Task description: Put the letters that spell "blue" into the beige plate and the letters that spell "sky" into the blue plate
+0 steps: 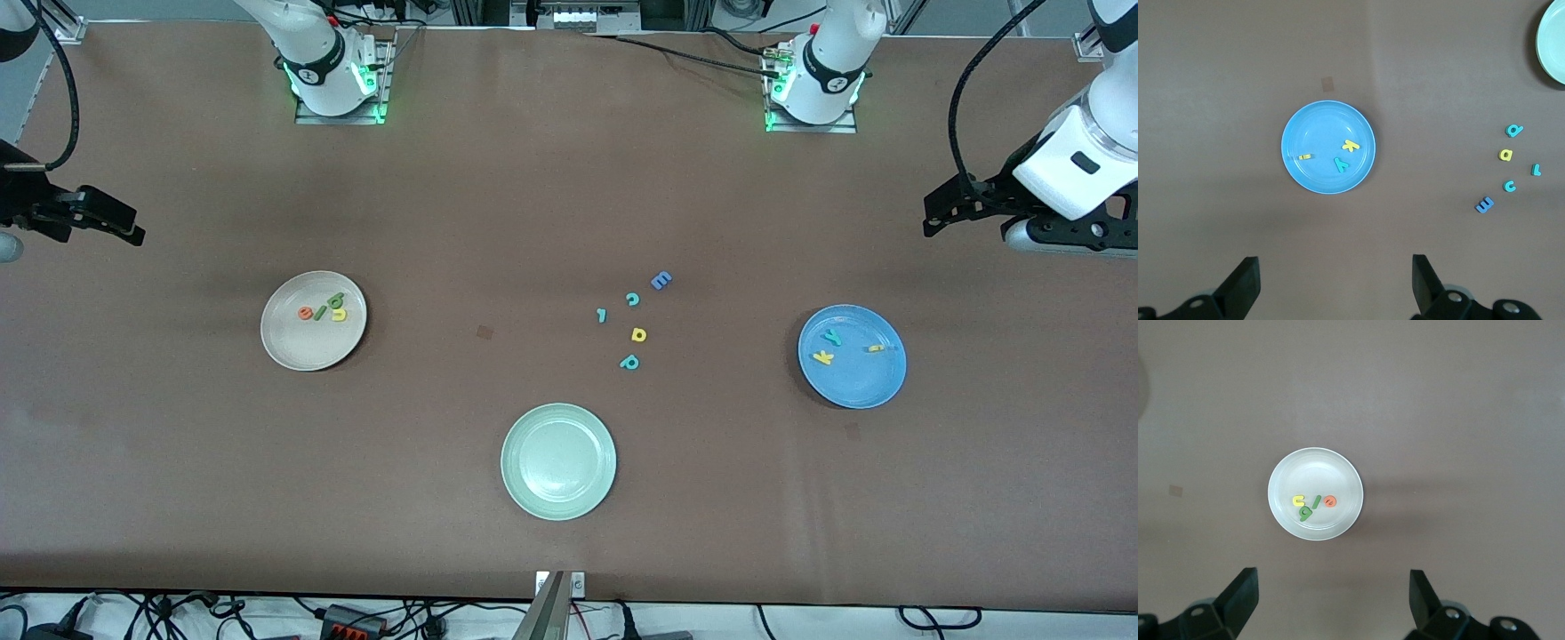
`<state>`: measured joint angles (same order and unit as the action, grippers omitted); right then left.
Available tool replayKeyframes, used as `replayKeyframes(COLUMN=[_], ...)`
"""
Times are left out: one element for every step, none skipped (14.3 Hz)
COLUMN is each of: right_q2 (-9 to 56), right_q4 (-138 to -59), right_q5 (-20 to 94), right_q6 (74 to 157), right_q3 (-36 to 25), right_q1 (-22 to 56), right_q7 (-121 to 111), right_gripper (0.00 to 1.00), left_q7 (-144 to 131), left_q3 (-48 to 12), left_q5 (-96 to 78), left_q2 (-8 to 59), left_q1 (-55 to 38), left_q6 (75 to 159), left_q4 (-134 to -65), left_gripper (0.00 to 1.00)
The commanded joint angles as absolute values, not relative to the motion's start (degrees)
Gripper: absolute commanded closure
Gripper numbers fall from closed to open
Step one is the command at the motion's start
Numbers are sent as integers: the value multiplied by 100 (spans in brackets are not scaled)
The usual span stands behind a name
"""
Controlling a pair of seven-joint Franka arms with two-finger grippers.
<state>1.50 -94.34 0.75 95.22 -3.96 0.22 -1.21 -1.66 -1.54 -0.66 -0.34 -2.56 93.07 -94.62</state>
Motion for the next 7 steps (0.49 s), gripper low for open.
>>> replayKeyframes(right_q2=[9, 17, 9, 9, 0, 0, -9], right_q4=[-9563, -9571, -9571, -9571, -9580, -9580, -9580], right_q5=[-44, -35, -44, -44, -44, -44, -44], right_q6=[9501, 9501, 9492, 9483, 9483, 9466, 9422], right_q3=[-360, -360, -360, -369, -378, -387, -387], right_q1=[9, 9, 9, -9, -9, -17, -18], right_q7=[-114, -114, -114, -114, -114, -123, -114], right_gripper=[0, 0, 0, 0, 0, 0, 0], left_q7=[-132, -132, -132, -132, -132, -132, -132], left_q3=[-123, -114, -114, -114, -123, -123, -123], left_q5=[-185, -193, -185, -193, -185, -185, -185], left_q2=[26, 26, 26, 26, 26, 26, 26], left_q1=[-272, -272, -272, -272, -272, -272, -272], left_q6=[9176, 9176, 9176, 9176, 9176, 9176, 9176], left_q4=[-9299, -9299, -9308, -9299, -9299, -9299, -9299], left_gripper=[0, 0, 0, 0, 0, 0, 0])
